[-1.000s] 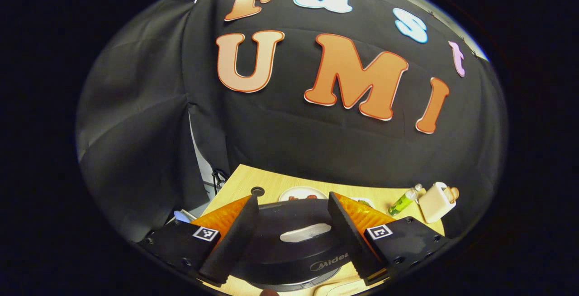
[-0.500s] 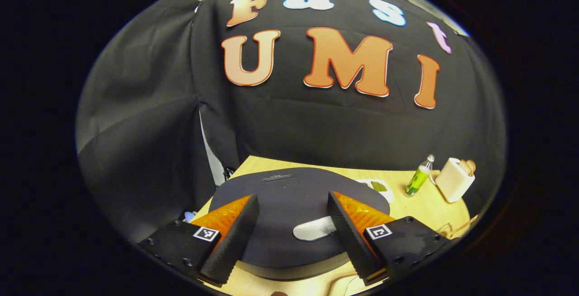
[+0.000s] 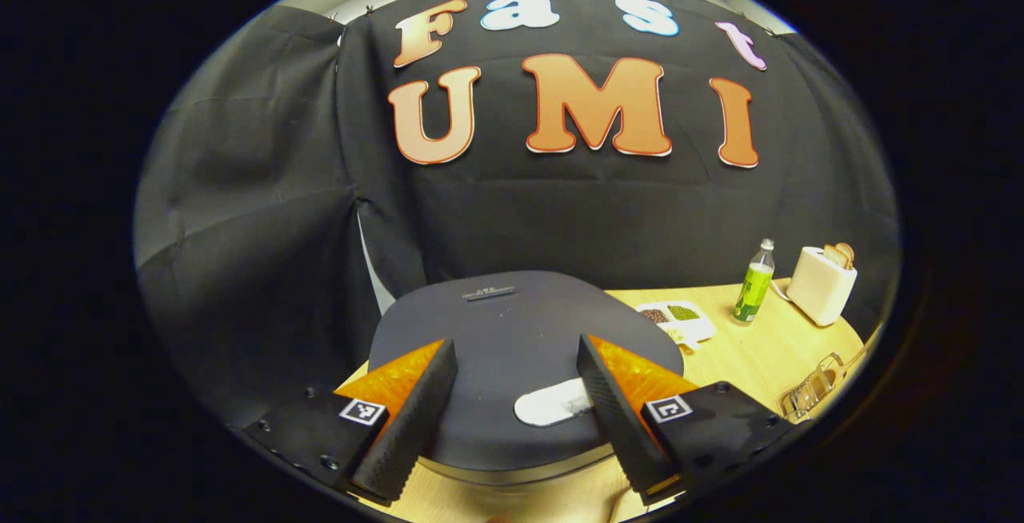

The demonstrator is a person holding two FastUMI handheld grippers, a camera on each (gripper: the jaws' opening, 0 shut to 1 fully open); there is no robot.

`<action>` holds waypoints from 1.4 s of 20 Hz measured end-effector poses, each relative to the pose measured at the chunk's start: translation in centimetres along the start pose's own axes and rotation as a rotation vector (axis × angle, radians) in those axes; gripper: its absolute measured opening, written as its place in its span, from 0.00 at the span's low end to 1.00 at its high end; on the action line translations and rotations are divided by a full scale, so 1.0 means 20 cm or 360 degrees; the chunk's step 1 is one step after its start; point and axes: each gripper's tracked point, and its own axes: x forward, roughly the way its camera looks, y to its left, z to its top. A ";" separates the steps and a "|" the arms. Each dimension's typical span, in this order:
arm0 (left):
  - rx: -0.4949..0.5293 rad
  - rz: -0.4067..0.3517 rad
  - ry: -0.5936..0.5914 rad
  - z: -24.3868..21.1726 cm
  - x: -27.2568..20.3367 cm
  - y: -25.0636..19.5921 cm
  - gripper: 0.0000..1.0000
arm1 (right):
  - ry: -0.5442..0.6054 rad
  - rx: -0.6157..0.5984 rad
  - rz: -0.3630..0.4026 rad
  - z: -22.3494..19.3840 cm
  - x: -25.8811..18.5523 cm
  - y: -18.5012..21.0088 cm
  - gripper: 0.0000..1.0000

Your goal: Close the left gripper, press the button to open the rice cooker; take a wooden spoon from the chopstick holder with the right hand, scoop a spoonful of rice and pour it into the rice cooker, then put the wooden spoon back into the chopstick holder.

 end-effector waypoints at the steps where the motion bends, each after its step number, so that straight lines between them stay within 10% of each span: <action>1: -0.0008 -0.0003 -0.0041 0.00 0.00 0.00 1.00 | 0.0002 0.0008 -0.0006 0.00 0.00 -0.01 1.00; 16: 0.0030 -0.0055 0.0060 0.03 -0.03 0.07 1.00 | 0.0053 -0.0021 -0.0066 -0.08 0.00 -0.06 0.95; 28: -0.0040 -0.0043 -0.0251 1.25 -0.66 0.44 0.96 | -0.0049 0.0040 0.0046 0.12 0.13 0.02 0.95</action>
